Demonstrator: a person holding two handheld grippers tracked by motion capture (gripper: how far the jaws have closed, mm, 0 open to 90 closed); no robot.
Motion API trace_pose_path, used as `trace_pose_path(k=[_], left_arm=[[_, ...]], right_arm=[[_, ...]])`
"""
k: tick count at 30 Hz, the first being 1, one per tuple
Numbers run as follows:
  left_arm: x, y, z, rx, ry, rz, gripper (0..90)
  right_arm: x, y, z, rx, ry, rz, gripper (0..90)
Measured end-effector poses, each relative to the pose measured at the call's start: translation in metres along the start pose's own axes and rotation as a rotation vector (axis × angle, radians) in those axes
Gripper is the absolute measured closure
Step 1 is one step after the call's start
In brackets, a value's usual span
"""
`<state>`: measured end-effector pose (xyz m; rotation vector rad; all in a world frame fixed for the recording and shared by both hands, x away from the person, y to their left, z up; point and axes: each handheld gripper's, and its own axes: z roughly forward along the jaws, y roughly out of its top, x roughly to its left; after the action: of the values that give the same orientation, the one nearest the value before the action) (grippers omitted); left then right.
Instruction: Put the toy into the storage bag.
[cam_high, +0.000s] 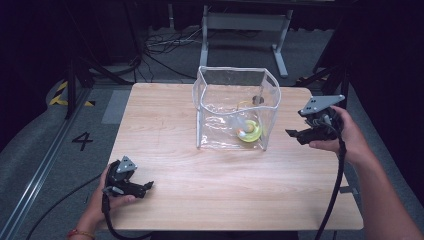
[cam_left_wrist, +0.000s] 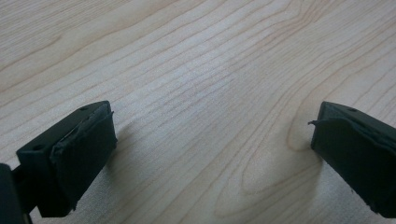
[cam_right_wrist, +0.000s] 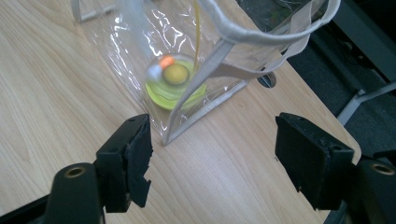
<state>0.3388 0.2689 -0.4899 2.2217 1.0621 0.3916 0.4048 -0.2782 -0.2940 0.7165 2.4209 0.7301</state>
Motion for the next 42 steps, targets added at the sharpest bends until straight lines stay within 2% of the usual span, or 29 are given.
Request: trace_pose_path(k=[2,7,8,13,21,30,36,42], left_arm=[[0.0,0.0,0.0,0.0,0.0,0.0,0.3],[0.0,0.0,0.0,0.0,0.0,0.0,0.3],[0.0,0.0,0.0,0.0,0.0,0.0,0.3],[0.0,0.0,0.0,0.0,0.0,0.0,0.3],[0.0,0.0,0.0,0.002,0.0,-0.005,0.3],[0.0,0.0,0.0,0.002,0.0,-0.005,0.3],[0.0,0.0,0.0,0.003,0.002,-0.002,0.2],[0.0,0.0,0.0,0.002,0.0,-0.005,0.3]], right_arm=[[0.004,-0.006,0.002,0.001,0.01,-0.001,27.1],[0.012,-0.02,0.01,0.02,-0.005,-0.005,25.5],[0.016,-0.025,0.013,0.03,-0.017,-0.012,25.3],[0.026,-0.05,0.028,0.069,-0.013,-0.012,23.0],[0.039,-0.077,0.037,0.077,-0.001,-0.008,21.4],[0.051,-0.106,0.046,0.052,-0.01,-0.003,21.1],[0.057,-0.129,0.051,0.032,0.006,0.01,20.1],[0.06,-0.149,0.057,0.006,0.029,0.059,19.8]])
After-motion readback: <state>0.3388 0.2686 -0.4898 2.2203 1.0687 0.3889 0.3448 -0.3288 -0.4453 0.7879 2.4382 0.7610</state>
